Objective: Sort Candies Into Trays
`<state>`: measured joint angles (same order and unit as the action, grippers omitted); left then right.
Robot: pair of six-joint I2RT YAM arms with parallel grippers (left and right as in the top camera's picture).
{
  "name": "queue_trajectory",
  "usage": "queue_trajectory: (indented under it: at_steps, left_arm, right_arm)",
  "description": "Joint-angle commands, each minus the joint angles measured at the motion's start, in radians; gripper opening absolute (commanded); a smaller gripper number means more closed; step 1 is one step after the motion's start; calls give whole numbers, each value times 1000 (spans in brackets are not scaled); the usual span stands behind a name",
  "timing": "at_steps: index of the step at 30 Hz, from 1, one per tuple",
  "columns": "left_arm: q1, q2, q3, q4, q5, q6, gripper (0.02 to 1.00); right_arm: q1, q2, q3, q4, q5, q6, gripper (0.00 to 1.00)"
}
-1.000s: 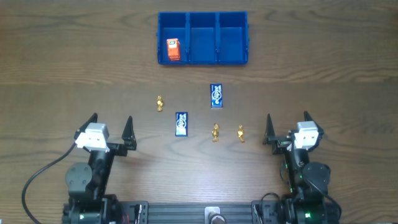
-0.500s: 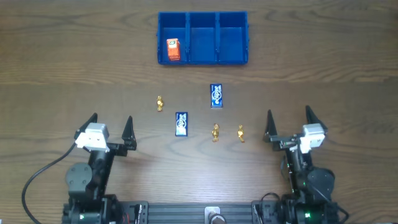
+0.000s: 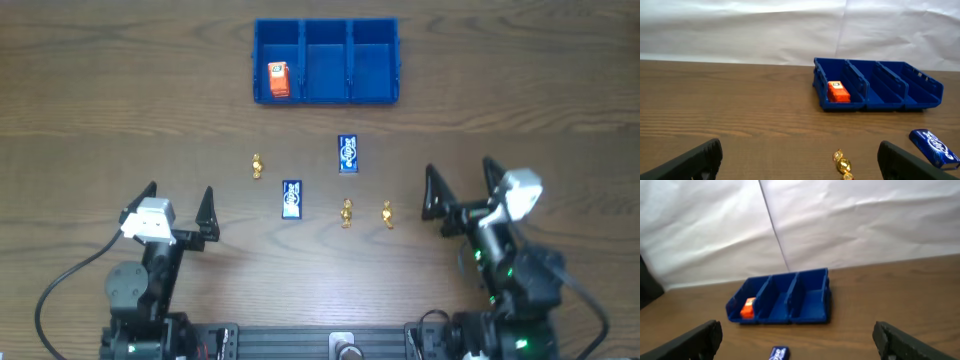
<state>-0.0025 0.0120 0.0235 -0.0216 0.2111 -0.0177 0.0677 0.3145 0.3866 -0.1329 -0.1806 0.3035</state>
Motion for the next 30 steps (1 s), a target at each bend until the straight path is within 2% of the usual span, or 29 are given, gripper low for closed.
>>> queue_trajectory:
  at_steps: [1,5,8,11,13,18,23,30]
  left_arm:
    - [4,-8,-19,-34,18,15,998]
    - [4,-8,-19,-34,18,15,998]
    - [4,-8,-19,-34,18,15,996]
    - [4,-8,-19,-34,18,15,998]
    - [4,-8,-19,-34,18,15,998]
    - [4,-8,-19,-34,18,15,998]
    - [4,-8,-19,-34,18,15,996]
    - [4,-8,-19,-34,18,15,998]
  right_arm:
    - [16,269,239,-104,-49,-5,998]
    - [92,506,407,-184,-61,-5,998]
    - [205,704,544,-268,-57,-12,998]
    - [327,882,679,-360,-18,-8,998]
    - [406,1011,777,-436,43,42,998]
    - [533,1262,950,-578,127,127,996]
    - [653,1469,1057,-637,158,223,998]
    - [743,1590,1064,-645,180,367,998]
